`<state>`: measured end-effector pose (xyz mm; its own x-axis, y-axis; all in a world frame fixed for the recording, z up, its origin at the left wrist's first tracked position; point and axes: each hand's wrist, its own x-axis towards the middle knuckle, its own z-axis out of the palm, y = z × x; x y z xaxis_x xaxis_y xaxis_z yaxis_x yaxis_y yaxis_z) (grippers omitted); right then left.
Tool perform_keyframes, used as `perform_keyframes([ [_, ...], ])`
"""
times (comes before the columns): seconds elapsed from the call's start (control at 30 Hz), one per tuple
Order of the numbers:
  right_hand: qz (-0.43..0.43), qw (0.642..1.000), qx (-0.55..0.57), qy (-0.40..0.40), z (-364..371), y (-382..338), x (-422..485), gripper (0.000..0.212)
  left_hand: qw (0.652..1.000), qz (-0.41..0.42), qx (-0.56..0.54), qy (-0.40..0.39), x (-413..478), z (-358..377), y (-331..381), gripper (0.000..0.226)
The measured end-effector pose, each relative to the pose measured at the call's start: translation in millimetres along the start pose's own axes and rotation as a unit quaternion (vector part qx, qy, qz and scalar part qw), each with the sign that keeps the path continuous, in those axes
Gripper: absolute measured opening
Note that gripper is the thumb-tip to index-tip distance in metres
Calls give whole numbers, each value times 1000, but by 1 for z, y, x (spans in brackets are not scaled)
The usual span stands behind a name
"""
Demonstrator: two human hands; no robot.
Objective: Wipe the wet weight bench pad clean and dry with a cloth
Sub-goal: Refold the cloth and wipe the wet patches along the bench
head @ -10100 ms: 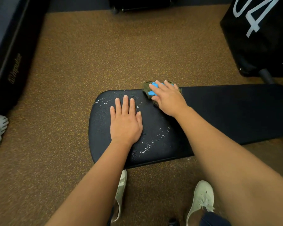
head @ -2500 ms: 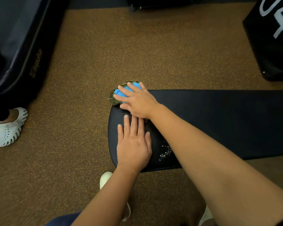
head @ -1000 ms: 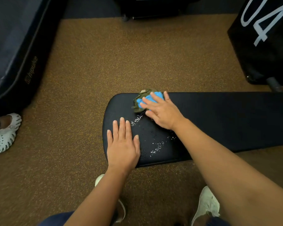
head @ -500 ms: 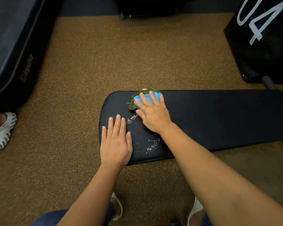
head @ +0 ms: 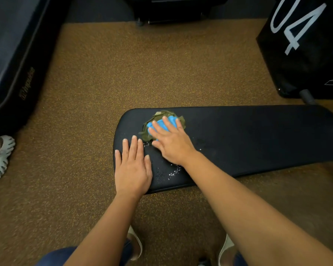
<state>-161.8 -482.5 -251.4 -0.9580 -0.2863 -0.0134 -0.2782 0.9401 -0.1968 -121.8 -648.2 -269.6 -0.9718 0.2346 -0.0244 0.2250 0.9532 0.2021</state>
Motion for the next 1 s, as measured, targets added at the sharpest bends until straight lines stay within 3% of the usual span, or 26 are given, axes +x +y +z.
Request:
perform_keyframes([
  [0.1, -75, 997, 7, 7, 2, 19, -17, 48, 1000, 1, 6, -2, -1, 0, -1, 66],
  [0.3, 65, 998, -6, -1, -3, 15, -1, 49, 1000, -1, 9, -3, 0, 0, 0, 67],
  [0.5, -87, 995, 41, 20, 0, 25, -28, 45, 1000, -2, 12, -8, 0, -1, 0, 69],
  [0.67, 57, 998, 7, -17, -9, 36, -16, 47, 1000, -1, 15, -9, -1, -1, 1, 68],
  [0.87, -55, 995, 80, 11, -6, 41, -43, 46, 1000, -2, 17, -10, -2, -2, 0, 68],
  [1.0, 44, 996, 76, 28, -10, 63, -46, 44, 1000, -1, 15, -10, -1, -1, 1, 67],
])
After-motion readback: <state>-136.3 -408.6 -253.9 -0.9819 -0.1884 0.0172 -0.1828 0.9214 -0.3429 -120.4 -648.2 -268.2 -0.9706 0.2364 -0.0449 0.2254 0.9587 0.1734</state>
